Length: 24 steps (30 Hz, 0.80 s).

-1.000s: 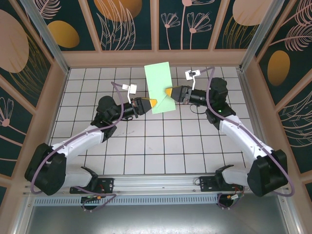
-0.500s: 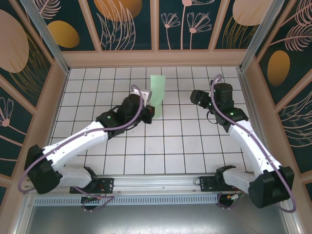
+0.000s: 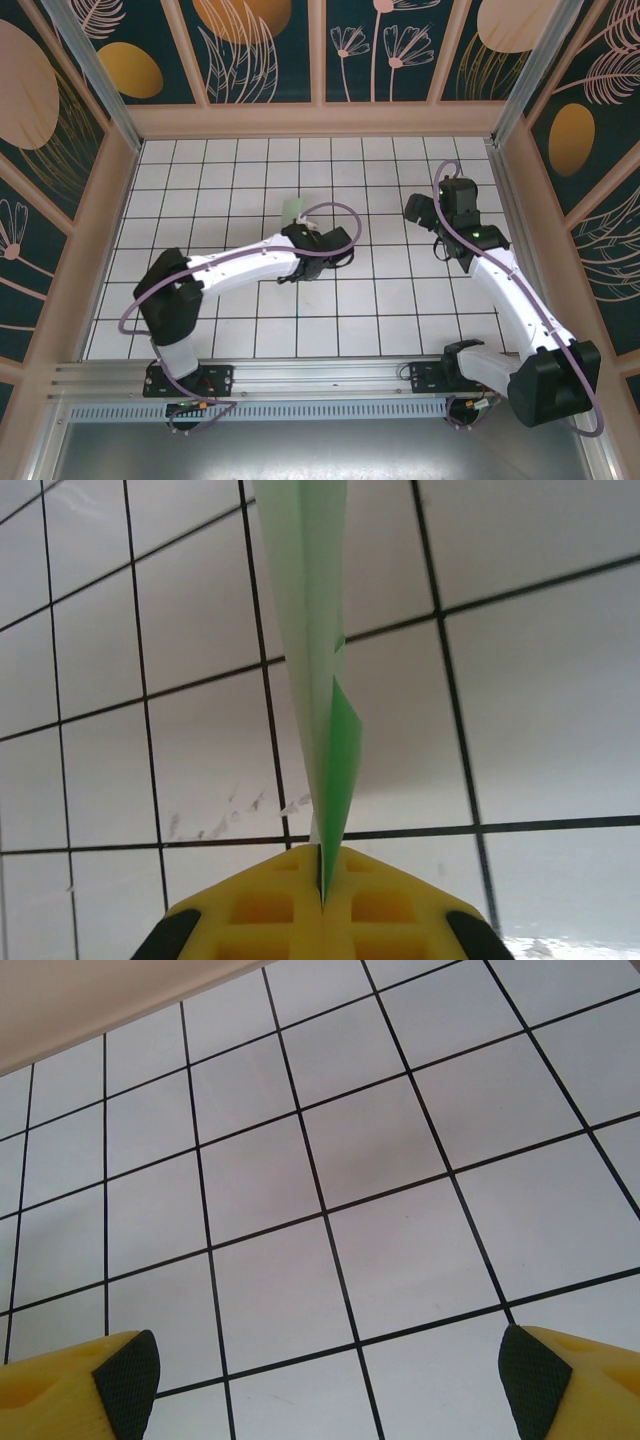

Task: Fold a paper plane with a square sheet of paper (fold left side to right side)
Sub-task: Turn over the paper at the center of the table.

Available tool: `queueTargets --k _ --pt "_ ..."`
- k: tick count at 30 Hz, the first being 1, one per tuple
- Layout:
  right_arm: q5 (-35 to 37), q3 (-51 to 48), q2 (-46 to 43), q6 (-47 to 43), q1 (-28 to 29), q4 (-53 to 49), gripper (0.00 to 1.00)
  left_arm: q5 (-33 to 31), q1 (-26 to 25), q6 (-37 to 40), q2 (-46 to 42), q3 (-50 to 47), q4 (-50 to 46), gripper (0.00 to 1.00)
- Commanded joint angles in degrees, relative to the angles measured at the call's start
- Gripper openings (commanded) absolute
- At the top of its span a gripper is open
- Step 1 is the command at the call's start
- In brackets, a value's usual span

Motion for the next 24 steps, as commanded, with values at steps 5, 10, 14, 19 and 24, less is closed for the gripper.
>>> queueTargets --k 5,10,14,19,24 --pt "-0.12 -1.58 -1.27 -0.18 -0.74 -0.45 0.91 3.17 -0.29 0.41 7.16 2.80 -4.16 0.00" --pt "-1.45 -1.92 -1.52 0.07 -0.90 -0.52 0.91 8.22 -0.27 4.39 12.05 7.84 -3.17 0.00" --pt "-1.98 -2.15 -1.85 0.25 -0.94 -0.78 0.91 11.93 -0.17 7.17 16.18 11.50 -2.74 0.00" --pt "-2.84 -2.50 -1.99 0.43 -1.03 -0.93 0.91 17.01 0.04 10.68 20.82 15.35 -1.76 0.02" --pt "-4.56 -3.93 -2.12 1.51 -1.09 -0.90 0.91 21.60 1.17 13.83 23.17 19.29 0.44 0.11"
